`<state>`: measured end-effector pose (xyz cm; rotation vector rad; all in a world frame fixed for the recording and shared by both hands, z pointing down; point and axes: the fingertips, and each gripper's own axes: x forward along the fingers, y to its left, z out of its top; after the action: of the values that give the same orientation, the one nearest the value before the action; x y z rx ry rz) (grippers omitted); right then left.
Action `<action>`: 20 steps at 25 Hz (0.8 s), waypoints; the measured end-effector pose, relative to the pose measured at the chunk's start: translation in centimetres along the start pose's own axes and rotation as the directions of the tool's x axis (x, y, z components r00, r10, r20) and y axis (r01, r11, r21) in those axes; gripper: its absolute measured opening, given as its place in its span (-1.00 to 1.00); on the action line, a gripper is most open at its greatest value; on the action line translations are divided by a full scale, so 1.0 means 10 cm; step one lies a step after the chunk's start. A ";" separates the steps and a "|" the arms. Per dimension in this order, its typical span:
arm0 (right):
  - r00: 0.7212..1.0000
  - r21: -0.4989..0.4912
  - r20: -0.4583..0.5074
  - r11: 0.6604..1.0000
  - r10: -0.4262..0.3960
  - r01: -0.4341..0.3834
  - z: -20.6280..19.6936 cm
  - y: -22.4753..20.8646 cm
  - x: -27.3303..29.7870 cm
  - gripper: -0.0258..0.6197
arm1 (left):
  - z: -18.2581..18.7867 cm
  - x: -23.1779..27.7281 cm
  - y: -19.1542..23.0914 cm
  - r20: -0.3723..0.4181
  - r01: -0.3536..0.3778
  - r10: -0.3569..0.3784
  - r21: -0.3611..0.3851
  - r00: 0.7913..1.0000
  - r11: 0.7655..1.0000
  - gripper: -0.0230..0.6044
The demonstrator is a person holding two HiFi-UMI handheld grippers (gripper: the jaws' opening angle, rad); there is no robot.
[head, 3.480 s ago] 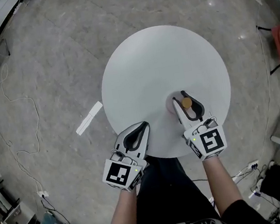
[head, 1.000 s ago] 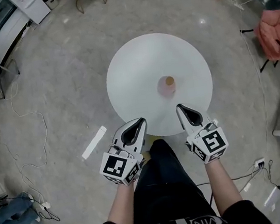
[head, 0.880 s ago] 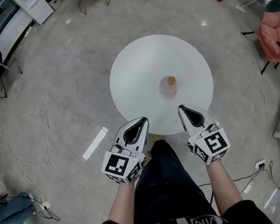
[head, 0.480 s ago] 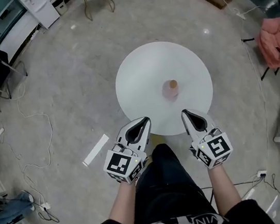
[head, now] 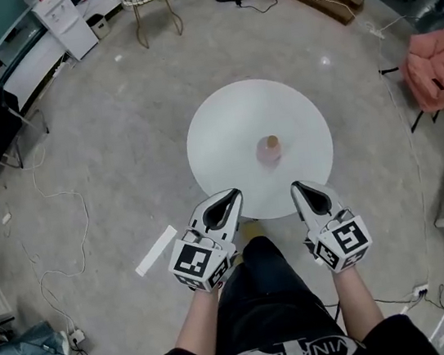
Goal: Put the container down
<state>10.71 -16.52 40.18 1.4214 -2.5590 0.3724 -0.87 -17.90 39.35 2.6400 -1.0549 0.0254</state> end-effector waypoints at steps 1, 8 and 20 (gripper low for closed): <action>1.000 -0.002 0.001 1.000 -0.002 0.002 0.01 0.01 -0.02 -0.90 | 0.02 -0.01 -0.01 0.003 0.002 -0.002 0.003 1.000 1.000 -0.88; 0.999 0.004 0.013 1.000 -0.029 0.029 0.05 0.05 -0.12 -0.90 | 0.09 -0.07 -0.07 0.012 0.012 -0.012 0.019 1.000 1.000 -0.88; 0.997 0.003 0.051 0.998 -0.060 0.060 0.16 0.18 -0.29 -0.90 | 0.14 -0.20 -0.15 0.023 0.028 -0.029 0.030 0.999 0.999 -0.88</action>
<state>10.57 -13.77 37.59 1.5230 -2.5493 0.3335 -1.49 -15.94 37.40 2.6877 -1.0318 0.0035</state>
